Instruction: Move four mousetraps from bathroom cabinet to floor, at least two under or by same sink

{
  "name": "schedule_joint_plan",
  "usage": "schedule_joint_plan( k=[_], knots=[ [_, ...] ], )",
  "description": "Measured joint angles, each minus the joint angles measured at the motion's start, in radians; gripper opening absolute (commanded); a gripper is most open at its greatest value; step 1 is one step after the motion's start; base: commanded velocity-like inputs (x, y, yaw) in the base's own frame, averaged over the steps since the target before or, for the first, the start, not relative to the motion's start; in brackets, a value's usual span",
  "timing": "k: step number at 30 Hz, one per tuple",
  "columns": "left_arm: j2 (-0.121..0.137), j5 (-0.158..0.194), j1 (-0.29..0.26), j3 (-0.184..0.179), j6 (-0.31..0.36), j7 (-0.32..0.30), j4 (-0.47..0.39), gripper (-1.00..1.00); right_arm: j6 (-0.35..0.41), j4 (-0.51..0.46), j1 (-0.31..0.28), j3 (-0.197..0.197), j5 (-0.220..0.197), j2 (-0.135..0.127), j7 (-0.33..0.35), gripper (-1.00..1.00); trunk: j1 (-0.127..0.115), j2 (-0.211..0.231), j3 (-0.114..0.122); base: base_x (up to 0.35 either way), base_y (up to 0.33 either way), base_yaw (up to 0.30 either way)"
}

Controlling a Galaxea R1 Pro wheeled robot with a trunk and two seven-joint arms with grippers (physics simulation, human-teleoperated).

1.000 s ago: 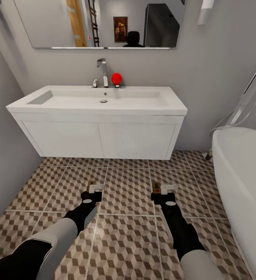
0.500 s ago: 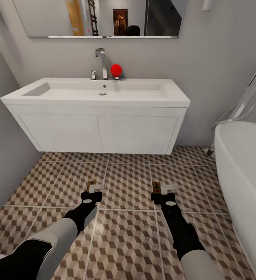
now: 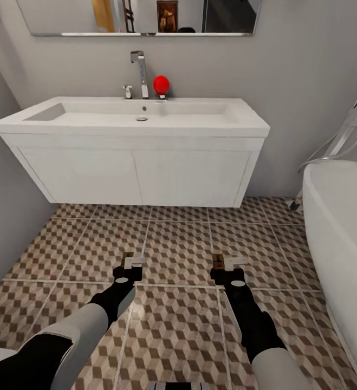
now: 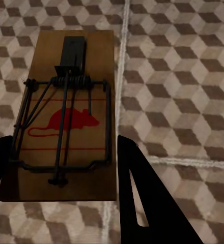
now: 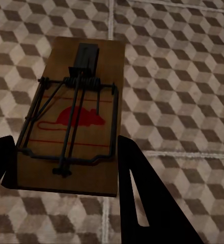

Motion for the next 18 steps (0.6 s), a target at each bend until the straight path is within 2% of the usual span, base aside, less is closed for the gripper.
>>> schedule_joint_plan(
  k=[9,18],
  knots=[
    [-0.001,0.000,0.000,0.000,0.000,0.000,0.005,-1.00,-0.006,0.000,0.000,0.000,0.000,0.000,0.003,-1.00,0.035,-0.063,-0.043,0.000,0.000,0.000],
    [-0.001,0.000,0.000,0.000,0.000,-0.001,0.008,-1.00,-0.121,0.048,0.000,0.000,-0.003,0.000,0.007,-1.00,0.069,-0.126,-0.086,0.000,0.000,0.000]
  ],
)
